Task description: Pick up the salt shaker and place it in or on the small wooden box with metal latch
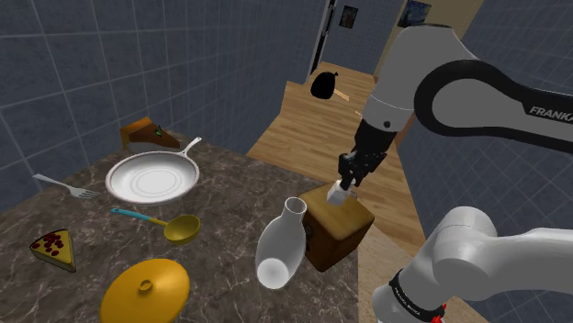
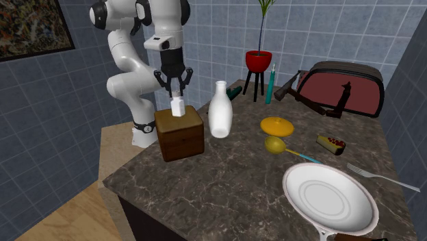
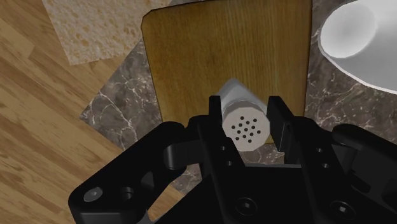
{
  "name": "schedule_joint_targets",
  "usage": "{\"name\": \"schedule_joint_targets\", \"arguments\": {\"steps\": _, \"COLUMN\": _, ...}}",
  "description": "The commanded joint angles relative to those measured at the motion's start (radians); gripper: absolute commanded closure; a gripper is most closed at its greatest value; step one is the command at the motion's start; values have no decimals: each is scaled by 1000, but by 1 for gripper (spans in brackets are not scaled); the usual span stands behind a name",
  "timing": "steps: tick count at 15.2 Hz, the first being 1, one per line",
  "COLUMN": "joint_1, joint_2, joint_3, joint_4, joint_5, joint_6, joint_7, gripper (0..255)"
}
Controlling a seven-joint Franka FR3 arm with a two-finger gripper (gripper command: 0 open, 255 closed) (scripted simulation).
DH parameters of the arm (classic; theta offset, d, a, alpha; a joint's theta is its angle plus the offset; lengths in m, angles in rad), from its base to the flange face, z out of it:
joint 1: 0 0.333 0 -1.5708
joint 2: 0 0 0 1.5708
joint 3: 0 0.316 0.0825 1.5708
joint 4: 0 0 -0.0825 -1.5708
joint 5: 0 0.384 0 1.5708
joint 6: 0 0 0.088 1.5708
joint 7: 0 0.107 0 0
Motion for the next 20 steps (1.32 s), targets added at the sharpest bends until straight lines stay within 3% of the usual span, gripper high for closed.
{"name": "schedule_joint_targets", "arguments": {"steps": 1, "joint_1": 0, "joint_2": -2, "joint_3": 1, "joint_4": -12, "joint_5": 1, "joint_6": 11, "joint_7": -1, "gripper": 255}}
{"name": "schedule_joint_targets", "arguments": {"steps": 7, "joint_1": 0, "joint_2": -2, "joint_3": 1, "joint_4": -12, "joint_5": 1, "joint_6": 11, "joint_7": -1, "gripper": 255}}
{"name": "schedule_joint_targets", "arguments": {"steps": 8, "joint_1": 0, "joint_2": -2, "joint_3": 1, "joint_4": -12, "joint_5": 1, "joint_6": 11, "joint_7": -1, "gripper": 0}}
{"name": "schedule_joint_targets", "arguments": {"steps": 13, "joint_1": 0, "joint_2": -2, "joint_3": 1, "joint_4": -12, "joint_5": 1, "joint_6": 11, "joint_7": -1, "gripper": 0}}
{"name": "schedule_joint_targets", "arguments": {"steps": 17, "joint_1": -8, "joint_2": 24, "joint_3": -14, "joint_4": 128, "joint_5": -14, "joint_6": -104, "joint_7": 2, "gripper": 0}}
{"name": "schedule_joint_targets", "arguments": {"steps": 20, "joint_1": -8, "joint_2": 24, "joint_3": -14, "joint_4": 128, "joint_5": -14, "joint_6": -104, "joint_7": 2, "gripper": 0}}
